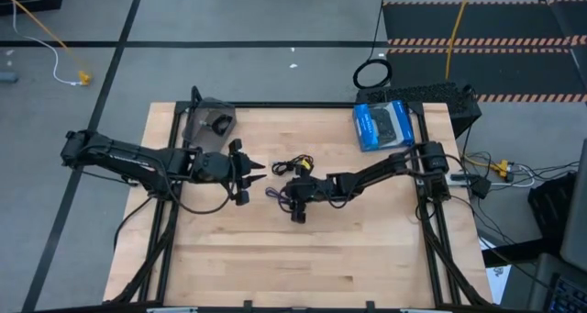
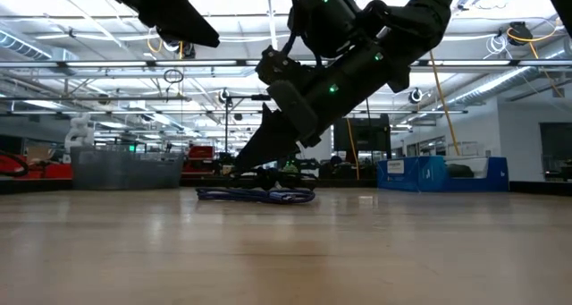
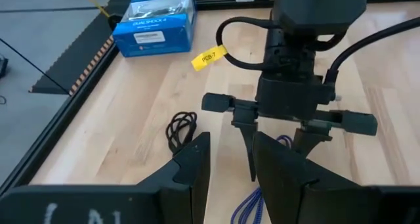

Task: Pick and place USB-C Cables
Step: Put the violet USB cable in the black bin

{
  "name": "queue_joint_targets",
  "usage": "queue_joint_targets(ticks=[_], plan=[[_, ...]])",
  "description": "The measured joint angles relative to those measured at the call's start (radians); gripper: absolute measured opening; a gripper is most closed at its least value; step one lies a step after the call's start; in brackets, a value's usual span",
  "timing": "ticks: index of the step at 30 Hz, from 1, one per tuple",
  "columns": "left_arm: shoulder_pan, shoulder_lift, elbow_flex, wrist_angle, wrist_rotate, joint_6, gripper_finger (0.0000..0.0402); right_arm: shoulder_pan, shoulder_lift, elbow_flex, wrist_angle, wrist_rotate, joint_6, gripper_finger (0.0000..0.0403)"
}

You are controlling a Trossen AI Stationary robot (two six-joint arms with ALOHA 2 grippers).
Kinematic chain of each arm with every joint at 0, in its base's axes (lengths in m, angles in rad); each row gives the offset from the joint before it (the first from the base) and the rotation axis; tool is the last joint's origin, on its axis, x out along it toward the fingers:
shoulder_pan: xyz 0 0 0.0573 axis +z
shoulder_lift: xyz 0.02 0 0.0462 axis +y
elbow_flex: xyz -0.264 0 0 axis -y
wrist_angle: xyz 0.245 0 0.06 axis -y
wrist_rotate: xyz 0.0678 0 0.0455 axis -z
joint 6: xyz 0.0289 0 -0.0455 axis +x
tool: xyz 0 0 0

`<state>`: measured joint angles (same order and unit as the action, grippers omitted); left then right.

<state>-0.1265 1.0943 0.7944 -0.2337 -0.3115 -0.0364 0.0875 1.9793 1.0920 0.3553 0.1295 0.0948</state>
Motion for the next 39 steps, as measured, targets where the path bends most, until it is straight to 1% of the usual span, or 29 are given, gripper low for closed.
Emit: queue_joint_targets(ticks=[14,23,28,32,39], plan=[[0.0,0.0,0.0,0.003,0.0,0.001,0.0118,0.0,0.006,0.0,-0.01,0.0,0.047,0.0171],[0.0,0.0,0.0,0.029,0.0,0.006,0.0118,0.0,0.081,0.0,0.021,-0.017,0.043,0.0171],[0.0,0.0,0.0,0.028,0.0,0.017,0.0118,-0.002,0.103,0.002,0.024,-0.027,0.042,0.0171],[0.0,0.0,0.0,0.028,0.0,0.016,0.0118,-0.002,0.104,0.002,0.022,-0.027,0.029,0.0159],[0.0,0.0,0.0,0.028,0.0,0.025,0.0118,-0.007,0.106,0.002,0.014,-0.028,0.016,0.0121]])
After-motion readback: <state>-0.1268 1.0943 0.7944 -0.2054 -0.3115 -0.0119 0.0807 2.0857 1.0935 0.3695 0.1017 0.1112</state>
